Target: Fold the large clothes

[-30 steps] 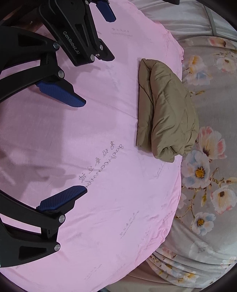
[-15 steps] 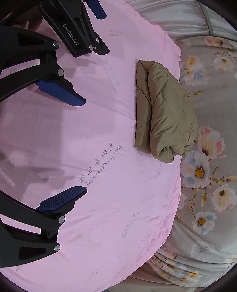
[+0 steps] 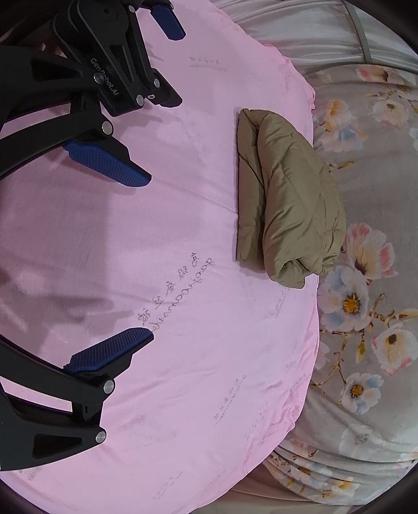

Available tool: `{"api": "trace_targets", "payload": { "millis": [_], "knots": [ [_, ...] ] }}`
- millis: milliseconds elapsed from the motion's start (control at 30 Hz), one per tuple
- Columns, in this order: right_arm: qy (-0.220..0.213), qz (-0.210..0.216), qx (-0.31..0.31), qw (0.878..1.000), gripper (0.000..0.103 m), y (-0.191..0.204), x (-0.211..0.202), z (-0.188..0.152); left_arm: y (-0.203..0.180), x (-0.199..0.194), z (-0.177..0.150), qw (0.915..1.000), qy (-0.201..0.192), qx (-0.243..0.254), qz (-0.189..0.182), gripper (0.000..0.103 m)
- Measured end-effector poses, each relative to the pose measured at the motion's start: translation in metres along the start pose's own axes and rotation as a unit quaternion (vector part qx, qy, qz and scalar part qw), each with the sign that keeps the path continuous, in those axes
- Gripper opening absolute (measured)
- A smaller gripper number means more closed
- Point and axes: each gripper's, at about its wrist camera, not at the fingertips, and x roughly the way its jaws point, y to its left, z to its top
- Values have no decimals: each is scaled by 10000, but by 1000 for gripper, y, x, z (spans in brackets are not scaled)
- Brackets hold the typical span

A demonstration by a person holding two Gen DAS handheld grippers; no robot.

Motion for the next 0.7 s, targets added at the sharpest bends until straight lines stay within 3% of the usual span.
{"api": "trace_targets", "payload": {
  "millis": [700],
  "knots": [
    [-21, -3, 16, 10000, 87, 0, -1, 0, 1, 0, 0, 10000, -10, 8, 2, 96]
  ]
}}
